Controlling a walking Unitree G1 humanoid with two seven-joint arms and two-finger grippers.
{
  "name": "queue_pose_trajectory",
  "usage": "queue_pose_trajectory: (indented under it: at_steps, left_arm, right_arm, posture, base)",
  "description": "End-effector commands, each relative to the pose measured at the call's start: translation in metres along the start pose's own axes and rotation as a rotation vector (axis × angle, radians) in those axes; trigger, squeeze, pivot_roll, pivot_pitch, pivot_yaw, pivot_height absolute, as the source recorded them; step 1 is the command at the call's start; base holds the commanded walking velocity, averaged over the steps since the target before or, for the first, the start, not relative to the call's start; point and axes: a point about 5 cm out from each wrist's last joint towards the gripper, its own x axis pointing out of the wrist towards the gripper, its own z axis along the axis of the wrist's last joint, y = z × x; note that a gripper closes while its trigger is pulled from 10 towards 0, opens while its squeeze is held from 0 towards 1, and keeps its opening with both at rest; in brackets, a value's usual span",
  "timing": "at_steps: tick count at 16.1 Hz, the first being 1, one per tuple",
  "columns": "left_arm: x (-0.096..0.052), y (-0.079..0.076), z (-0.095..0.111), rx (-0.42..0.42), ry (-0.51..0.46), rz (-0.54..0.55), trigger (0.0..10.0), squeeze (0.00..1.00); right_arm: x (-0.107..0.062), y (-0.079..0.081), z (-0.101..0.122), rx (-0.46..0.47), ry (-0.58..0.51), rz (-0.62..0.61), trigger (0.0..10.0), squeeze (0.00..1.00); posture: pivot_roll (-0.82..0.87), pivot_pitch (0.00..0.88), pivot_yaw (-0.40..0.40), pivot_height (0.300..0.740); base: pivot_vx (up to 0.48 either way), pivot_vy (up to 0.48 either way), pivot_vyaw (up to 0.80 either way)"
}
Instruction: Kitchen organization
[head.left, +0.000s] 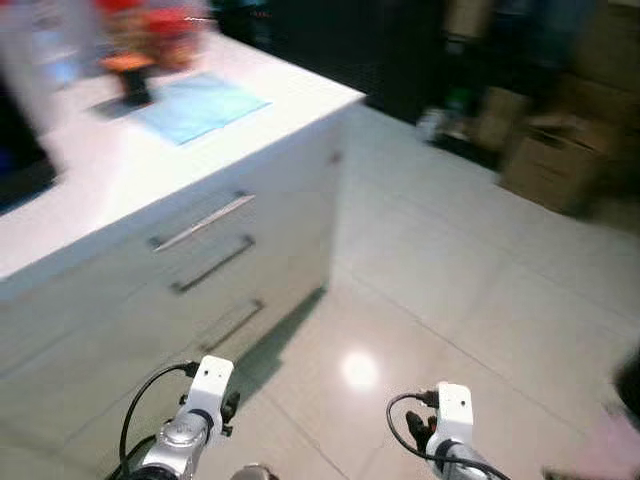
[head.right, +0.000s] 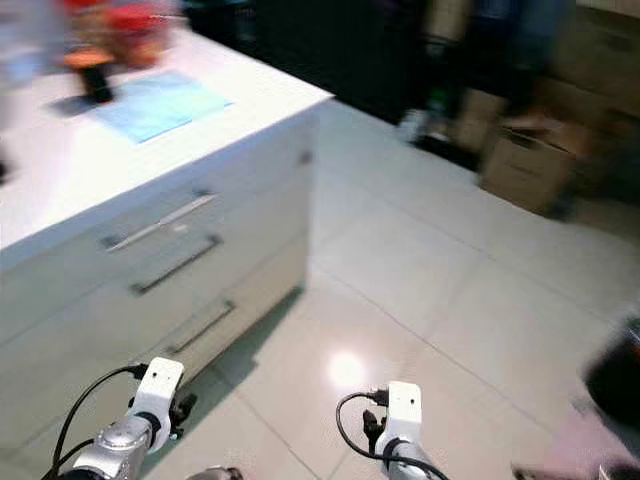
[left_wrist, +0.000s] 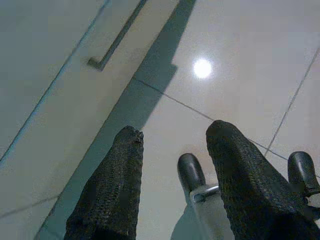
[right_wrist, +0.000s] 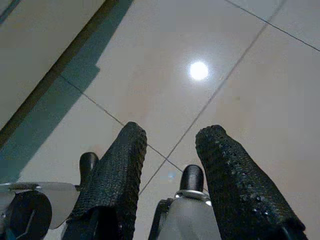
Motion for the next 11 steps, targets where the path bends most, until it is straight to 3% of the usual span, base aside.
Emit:
queue_pose_trajectory:
  at_steps: [1,11]
  left_arm:
    - [-0.0003,0.0000,-0.0008,0.003,0.000,0.006,10.0,0.00]
    - [-0.0006,0.0017,-0.0009,0.021,0.005,-0.005,10.0,0.00]
  right_arm:
    - [0.0000,0.0011,0.0001,-0.002,-0.003,0.009,10.0,0.00]
    - [0.0001,0.0069,-0.0014,0.014,-0.008,0.021,10.0,0.00]
  posture:
    - [-0.10,0.000,-0.015,0.740]
    - [-0.11,0.002,0.002,0.740]
  base:
    - [0.000,0.000,0.80]
    - [0.000,0.000,0.80]
